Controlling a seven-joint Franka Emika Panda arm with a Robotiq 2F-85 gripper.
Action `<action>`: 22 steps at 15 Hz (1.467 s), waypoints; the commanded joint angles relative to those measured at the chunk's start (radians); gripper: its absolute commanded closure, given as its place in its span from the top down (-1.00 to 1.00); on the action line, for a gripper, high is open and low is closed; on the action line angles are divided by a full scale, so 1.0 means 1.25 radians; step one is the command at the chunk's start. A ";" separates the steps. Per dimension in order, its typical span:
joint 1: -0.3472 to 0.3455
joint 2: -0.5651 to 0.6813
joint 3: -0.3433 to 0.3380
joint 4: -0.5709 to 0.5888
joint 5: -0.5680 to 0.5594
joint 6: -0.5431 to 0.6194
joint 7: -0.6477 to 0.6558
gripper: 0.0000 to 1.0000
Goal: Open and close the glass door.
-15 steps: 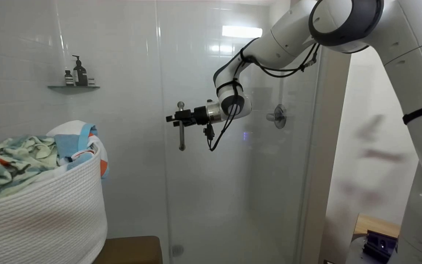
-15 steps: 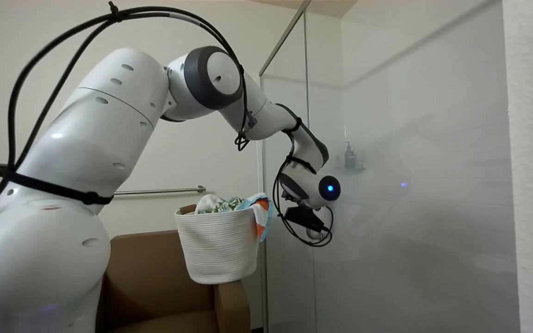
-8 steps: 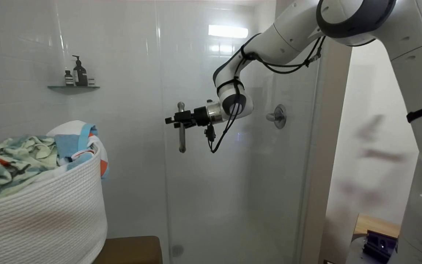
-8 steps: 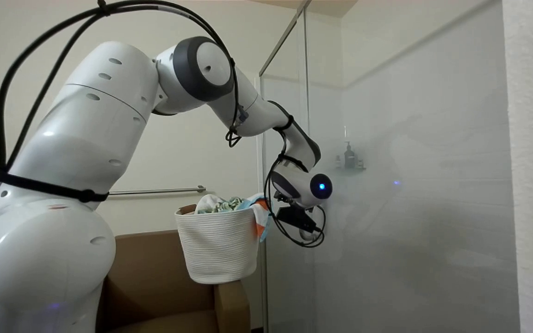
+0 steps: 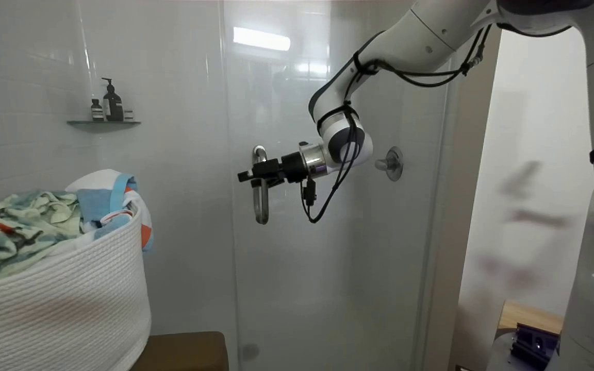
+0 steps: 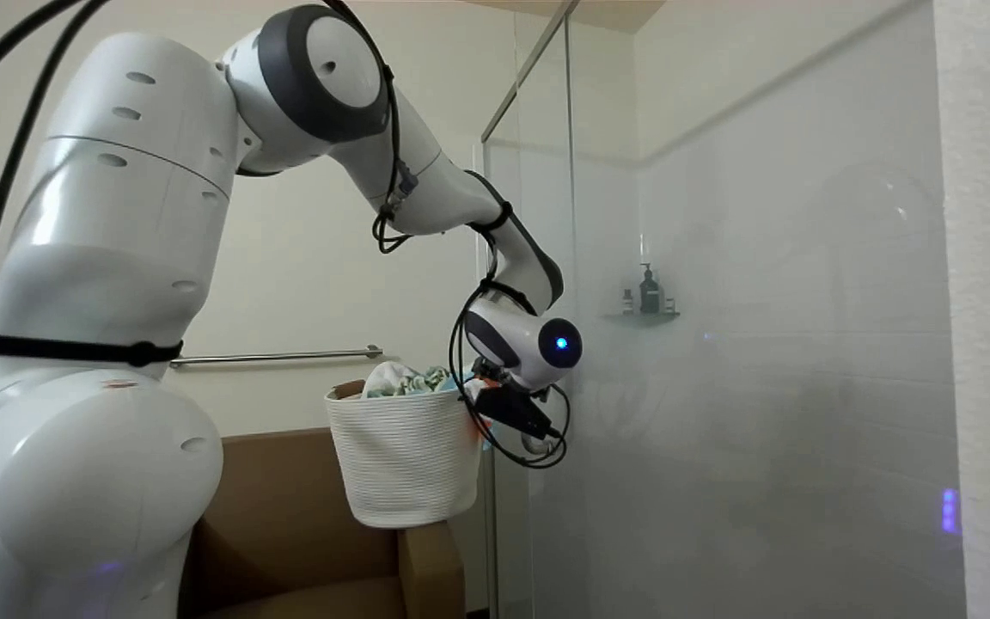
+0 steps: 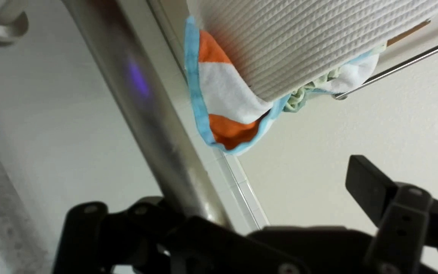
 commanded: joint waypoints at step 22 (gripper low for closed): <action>0.012 -0.330 0.018 -0.442 -0.067 -0.168 0.055 1.00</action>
